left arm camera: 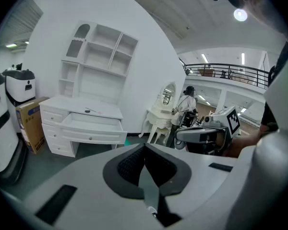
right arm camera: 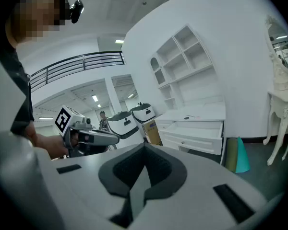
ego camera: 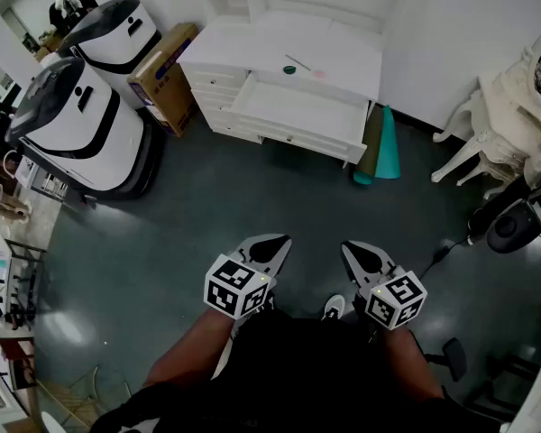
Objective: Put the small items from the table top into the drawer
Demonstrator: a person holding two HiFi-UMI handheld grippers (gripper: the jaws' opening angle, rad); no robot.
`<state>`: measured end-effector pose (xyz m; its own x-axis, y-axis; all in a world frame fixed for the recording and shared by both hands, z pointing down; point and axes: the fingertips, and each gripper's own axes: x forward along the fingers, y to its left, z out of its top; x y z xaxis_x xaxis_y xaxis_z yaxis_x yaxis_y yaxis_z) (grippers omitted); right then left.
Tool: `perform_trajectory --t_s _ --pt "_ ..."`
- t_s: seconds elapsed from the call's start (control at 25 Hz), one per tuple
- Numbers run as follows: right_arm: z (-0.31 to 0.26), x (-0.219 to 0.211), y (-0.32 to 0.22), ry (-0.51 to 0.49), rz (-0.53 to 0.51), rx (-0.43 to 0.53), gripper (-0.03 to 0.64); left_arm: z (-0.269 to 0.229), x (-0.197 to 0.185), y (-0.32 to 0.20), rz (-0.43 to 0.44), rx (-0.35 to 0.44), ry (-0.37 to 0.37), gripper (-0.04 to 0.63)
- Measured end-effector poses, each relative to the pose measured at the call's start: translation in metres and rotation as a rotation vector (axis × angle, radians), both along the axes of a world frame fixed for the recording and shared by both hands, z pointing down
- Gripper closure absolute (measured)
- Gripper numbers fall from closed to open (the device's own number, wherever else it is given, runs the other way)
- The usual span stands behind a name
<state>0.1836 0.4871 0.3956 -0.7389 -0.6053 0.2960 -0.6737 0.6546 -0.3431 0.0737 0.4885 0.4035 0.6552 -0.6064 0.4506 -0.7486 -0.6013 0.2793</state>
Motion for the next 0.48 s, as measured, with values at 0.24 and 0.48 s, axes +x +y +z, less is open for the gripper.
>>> perform_trajectory --t_s 0.24,0.48 --pt "0.0016 -0.0035 0.0014 0.005 -0.012 -0.004 0.592 -0.0026 -0.0017 0.0005 -0.006 0.006 0.001 0.592" --pt "0.0017 -0.0052 0.0008 0.005 -0.02 -0.003 0.592 -0.0047 -0.0034 -0.0014 -0.011 0.01 0.003 0.592"
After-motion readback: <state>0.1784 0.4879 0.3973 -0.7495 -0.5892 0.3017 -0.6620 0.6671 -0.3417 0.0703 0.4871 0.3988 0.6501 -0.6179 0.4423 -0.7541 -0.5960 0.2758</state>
